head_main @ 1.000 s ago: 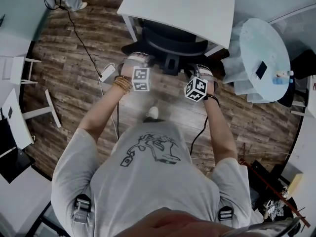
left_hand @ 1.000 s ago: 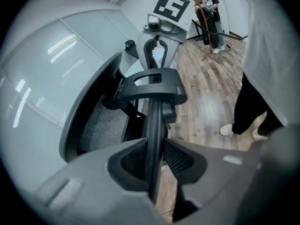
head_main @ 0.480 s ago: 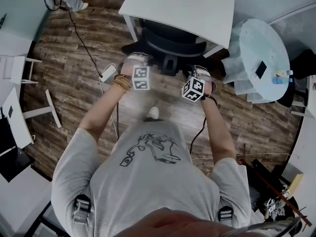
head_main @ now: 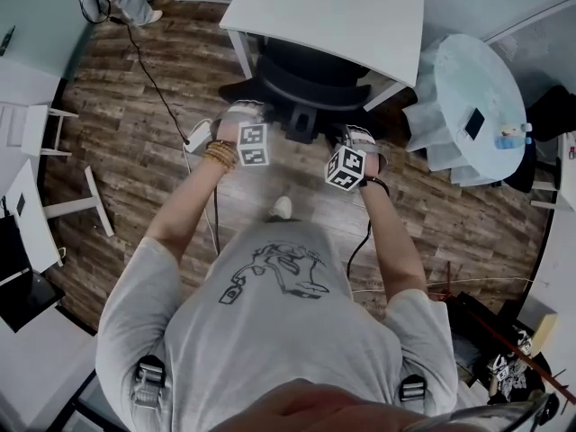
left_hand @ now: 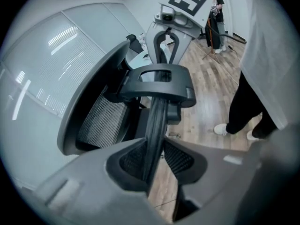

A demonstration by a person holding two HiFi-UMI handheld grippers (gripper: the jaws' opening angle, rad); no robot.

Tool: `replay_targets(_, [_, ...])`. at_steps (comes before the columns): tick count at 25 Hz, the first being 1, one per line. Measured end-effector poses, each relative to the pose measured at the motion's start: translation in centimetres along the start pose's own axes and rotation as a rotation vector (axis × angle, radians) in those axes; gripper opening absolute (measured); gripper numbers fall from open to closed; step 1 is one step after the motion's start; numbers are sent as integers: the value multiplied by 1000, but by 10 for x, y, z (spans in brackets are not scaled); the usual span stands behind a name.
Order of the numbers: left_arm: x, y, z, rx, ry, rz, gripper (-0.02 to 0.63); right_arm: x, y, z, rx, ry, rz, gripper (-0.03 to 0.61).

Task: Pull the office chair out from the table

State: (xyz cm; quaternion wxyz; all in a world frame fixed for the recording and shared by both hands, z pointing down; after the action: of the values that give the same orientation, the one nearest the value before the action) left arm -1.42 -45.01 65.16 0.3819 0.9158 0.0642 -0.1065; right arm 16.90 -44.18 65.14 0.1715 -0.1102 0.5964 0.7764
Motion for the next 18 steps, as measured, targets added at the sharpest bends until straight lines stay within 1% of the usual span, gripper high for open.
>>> replay_targets(8, [-5,-20,-17,-13,-10,12,106,12,-4,28,10,21,13,101])
replay_targets(13, [1,-33,-30,-10,-12,-1,106,10,-9,42,10,53,25,105])
replay_targets(18, [6,-44,-45,-11,-14,-9,107,8,-12,57,8,61,53,107])
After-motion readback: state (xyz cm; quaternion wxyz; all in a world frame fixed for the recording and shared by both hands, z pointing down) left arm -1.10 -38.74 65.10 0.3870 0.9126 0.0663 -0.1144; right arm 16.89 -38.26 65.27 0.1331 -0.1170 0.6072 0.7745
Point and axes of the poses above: the fingertips, and each gripper's own axes: y forward along the fingers, z to its left, x out of its top, the point moved 7 cm from there along -y, backward along the fingers, and after that the axes turned 15 degrees about x, right-handed, at the moved point
